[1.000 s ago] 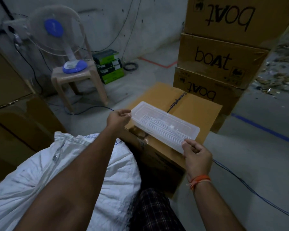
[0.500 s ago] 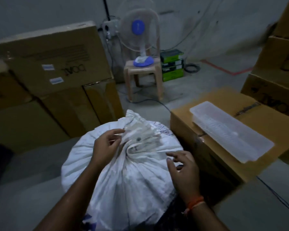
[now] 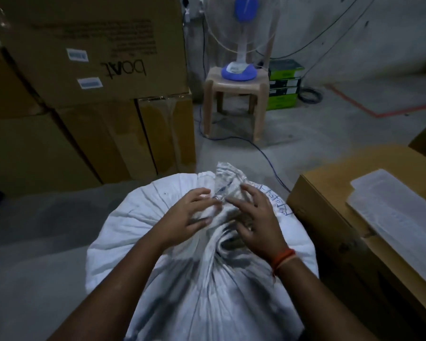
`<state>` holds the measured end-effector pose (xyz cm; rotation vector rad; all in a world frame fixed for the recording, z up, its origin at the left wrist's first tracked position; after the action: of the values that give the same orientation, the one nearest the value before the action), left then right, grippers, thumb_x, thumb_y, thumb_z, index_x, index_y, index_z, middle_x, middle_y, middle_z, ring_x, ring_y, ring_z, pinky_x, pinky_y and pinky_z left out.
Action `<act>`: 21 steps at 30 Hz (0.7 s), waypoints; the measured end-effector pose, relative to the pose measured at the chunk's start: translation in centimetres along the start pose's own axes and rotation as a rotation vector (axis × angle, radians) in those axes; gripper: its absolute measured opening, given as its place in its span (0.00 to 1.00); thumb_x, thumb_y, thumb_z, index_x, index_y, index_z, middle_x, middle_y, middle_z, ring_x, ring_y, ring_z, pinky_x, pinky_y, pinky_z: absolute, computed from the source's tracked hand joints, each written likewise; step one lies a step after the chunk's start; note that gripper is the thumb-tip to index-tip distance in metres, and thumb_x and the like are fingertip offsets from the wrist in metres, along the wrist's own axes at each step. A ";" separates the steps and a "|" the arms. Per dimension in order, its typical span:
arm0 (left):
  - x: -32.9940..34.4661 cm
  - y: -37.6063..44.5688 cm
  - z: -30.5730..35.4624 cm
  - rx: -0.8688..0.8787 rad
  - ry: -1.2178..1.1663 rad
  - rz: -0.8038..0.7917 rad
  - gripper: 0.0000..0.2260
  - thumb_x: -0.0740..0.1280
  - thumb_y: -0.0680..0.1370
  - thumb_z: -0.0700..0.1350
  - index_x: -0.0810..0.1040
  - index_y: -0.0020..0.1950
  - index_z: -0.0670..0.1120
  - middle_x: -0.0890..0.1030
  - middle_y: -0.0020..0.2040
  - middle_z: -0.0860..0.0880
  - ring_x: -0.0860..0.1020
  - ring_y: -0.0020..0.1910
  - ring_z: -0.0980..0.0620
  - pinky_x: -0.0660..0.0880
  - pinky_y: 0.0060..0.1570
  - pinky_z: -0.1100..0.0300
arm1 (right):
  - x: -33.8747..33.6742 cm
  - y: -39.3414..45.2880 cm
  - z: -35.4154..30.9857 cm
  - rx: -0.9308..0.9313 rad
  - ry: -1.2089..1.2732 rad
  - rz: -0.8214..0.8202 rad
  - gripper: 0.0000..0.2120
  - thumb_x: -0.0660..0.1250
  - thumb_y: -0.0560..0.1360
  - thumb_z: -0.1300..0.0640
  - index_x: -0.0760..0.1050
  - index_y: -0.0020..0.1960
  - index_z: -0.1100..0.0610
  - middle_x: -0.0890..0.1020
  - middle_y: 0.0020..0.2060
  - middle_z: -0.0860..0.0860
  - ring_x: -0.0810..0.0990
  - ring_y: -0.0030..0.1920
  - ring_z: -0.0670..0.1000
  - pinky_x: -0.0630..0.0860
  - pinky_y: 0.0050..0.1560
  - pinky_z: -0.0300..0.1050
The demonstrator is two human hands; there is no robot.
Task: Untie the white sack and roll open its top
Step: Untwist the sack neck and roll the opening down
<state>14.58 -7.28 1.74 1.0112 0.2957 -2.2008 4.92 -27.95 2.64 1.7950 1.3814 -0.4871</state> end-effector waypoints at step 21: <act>0.4 -8.3 5.4 0.348 0.590 0.570 0.07 0.72 0.83 0.39 0.89 0.57 0.40 0.89 0.56 0.43 0.89 0.54 0.45 0.85 0.55 0.53 | -1.4 -1.1 -0.2 -0.592 -0.167 -0.044 0.11 0.66 0.83 0.57 0.87 0.57 0.57 0.88 0.56 0.53 0.86 0.56 0.54 0.79 0.56 0.49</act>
<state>5.70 -3.88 4.46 1.6898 -0.1223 -1.4312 3.38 -28.62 3.37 1.2181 1.2808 -0.2094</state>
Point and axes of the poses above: each hand's wrist, its own y-axis towards the middle knuckle, its own x-axis out of the palm, z = x × y, the point moved 3 cm from there along y, towards the middle knuckle
